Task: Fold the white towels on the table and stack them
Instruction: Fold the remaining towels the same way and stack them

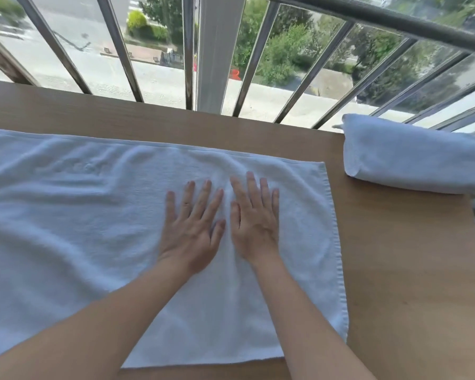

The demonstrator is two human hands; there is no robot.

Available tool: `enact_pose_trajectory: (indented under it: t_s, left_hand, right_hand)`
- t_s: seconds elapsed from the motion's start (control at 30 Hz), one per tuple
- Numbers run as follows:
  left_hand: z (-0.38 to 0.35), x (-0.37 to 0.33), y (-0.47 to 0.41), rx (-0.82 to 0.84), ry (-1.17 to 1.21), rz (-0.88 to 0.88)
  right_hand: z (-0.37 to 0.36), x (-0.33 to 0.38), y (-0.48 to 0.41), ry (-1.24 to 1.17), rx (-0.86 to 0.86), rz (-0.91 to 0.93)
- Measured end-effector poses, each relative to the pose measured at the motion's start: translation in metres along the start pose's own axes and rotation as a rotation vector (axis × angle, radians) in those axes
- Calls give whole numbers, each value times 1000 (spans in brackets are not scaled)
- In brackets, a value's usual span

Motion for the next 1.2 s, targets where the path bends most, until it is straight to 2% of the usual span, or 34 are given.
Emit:
enact_pose_trajectory:
  t_s: [0.1, 0.17, 0.5, 0.6, 0.67, 0.73, 0.8, 1.0, 1.1, 1.17, 1.2]
  left_hand:
    - [0, 2, 0, -29, 0, -3]
    - [0, 0, -1, -67, 6, -9]
    - [0, 0, -2, -67, 0, 1]
    - [4, -2, -1, -70, 3, -4]
    - [5, -3, 1, -64, -2, -5]
    - [5, -2, 0, -61, -2, -2]
    - [4, -1, 0, -59, -2, 0]
    - [3, -1, 1, -70, 6, 6]
    - [2, -1, 0, -71, -5, 11]
    - [3, -1, 0, -71, 0, 6]
    - [3, -1, 1, -70, 5, 2]
  right_hand:
    - [-3, -15, -21, 37, 101, 29]
    - [0, -34, -30, 77, 67, -2]
    - [33, -128, -54, 88, 89, -321]
    - [34, -104, -43, 25, 41, -343]
    - [21, -62, -16, -24, -38, -202]
    - [-3, -25, 20, -24, -21, -83]
    - [-22, -15, 44, 7, 21, -80]
    - [-17, -82, 83, 52, 33, -263]
    - [-10, -121, 105, 50, 80, -433]
    - [-10, -116, 111, 62, 64, -516]
    - [-11, -101, 112, 48, 33, -496]
Point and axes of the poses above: each hand's wrist, its own y-axis away from the middle knuckle, its own z-axis out of the back of the hand, x = y × z, the point moved 3 cm from there along -y, towards the middle knuckle, and after that the axes turned 10 degrees about x, right-handed, at the moved point
